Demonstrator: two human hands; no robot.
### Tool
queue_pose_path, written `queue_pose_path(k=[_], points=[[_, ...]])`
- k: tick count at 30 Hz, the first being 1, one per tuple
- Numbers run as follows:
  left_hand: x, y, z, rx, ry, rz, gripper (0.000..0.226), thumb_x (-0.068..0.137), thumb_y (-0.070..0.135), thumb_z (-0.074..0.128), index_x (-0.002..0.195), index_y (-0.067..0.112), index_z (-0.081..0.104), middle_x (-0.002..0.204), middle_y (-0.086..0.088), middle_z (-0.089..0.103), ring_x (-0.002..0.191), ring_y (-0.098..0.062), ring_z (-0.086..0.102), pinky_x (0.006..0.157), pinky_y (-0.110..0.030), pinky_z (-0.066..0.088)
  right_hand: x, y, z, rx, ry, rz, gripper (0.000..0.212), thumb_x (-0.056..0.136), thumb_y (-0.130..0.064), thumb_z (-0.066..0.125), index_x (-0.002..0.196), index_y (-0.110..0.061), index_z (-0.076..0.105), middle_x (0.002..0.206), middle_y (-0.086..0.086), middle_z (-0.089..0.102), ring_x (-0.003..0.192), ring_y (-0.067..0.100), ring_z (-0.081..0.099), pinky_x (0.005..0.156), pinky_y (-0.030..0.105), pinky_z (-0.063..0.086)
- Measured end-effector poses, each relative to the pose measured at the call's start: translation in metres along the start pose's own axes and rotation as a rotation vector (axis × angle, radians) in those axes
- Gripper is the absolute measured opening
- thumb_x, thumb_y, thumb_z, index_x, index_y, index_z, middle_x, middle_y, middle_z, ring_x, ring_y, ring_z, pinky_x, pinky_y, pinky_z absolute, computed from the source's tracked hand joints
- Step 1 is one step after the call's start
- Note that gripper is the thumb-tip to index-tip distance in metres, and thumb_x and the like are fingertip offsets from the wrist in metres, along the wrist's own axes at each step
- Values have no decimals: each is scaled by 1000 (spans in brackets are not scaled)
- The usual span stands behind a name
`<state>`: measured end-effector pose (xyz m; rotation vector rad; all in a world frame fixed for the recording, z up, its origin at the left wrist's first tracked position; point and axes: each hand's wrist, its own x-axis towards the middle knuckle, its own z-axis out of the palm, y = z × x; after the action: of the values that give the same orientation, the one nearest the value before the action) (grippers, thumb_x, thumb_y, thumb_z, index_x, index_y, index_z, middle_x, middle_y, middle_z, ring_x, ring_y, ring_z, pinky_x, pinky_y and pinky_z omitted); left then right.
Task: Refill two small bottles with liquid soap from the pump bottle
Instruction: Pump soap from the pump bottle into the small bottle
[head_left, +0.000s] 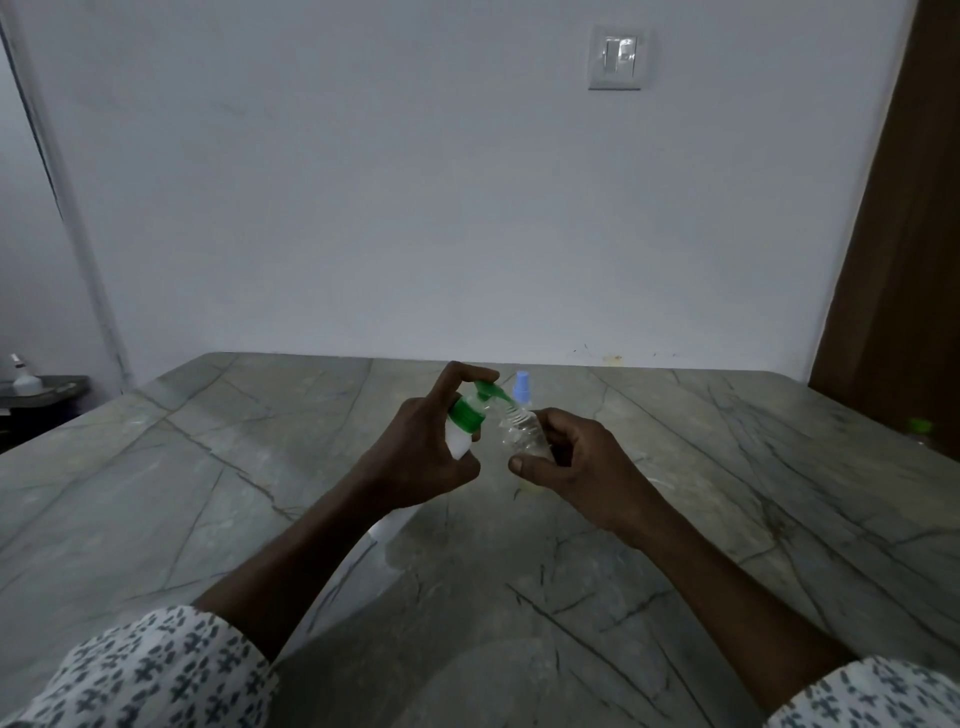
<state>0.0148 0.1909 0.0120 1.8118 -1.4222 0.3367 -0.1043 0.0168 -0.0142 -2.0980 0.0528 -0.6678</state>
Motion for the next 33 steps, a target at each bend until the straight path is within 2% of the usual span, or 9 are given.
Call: queue_pose_path(k=[11, 18, 21, 24, 29, 33], points=[[1, 0, 2, 25, 15, -24, 70, 70, 6, 77, 120, 33, 36, 95, 1, 66, 79, -1, 61, 68, -6, 49, -1, -2, 3, -50, -4, 5, 41, 81, -28, 77, 120, -24, 64, 108, -10, 73, 93, 4, 70, 85, 35, 60], [0, 1, 0, 9, 8, -12, 81, 69, 6, 76, 127, 40, 32, 91, 4, 65, 78, -3, 61, 66, -12, 52, -1, -4, 0, -20, 15, 1, 39, 81, -26, 76, 119, -22, 65, 105, -8, 74, 92, 8, 71, 85, 40, 59], [1, 1, 0, 11, 6, -7, 80, 69, 5, 76, 127, 38, 33, 91, 4, 65, 79, -2, 61, 66, -9, 50, -1, -4, 0, -21, 15, 8, 40, 81, -27, 76, 119, -24, 65, 106, -8, 74, 92, 8, 71, 85, 41, 59], [1, 0, 1, 6, 9, -6, 76, 69, 5, 75, 127, 34, 36, 89, 4, 66, 80, -3, 60, 67, -12, 51, -1, -3, 0, -31, 11, 8, 43, 81, -28, 76, 122, -22, 64, 108, -7, 73, 93, 8, 71, 86, 40, 59], [0, -1, 2, 20, 23, -8, 70, 69, 6, 77, 119, 35, 36, 91, 3, 66, 83, -1, 60, 66, -8, 49, -2, -4, 2, -51, -9, 13, 48, 81, -29, 76, 126, -19, 62, 112, -5, 72, 95, 9, 70, 86, 38, 59], [-1, 0, 1, 12, 20, -10, 72, 69, 5, 76, 126, 30, 38, 89, 4, 65, 78, -4, 61, 64, -8, 47, -2, -5, 2, -33, 4, 12, 42, 82, -26, 76, 122, -20, 65, 107, -7, 73, 92, 7, 71, 85, 38, 59]])
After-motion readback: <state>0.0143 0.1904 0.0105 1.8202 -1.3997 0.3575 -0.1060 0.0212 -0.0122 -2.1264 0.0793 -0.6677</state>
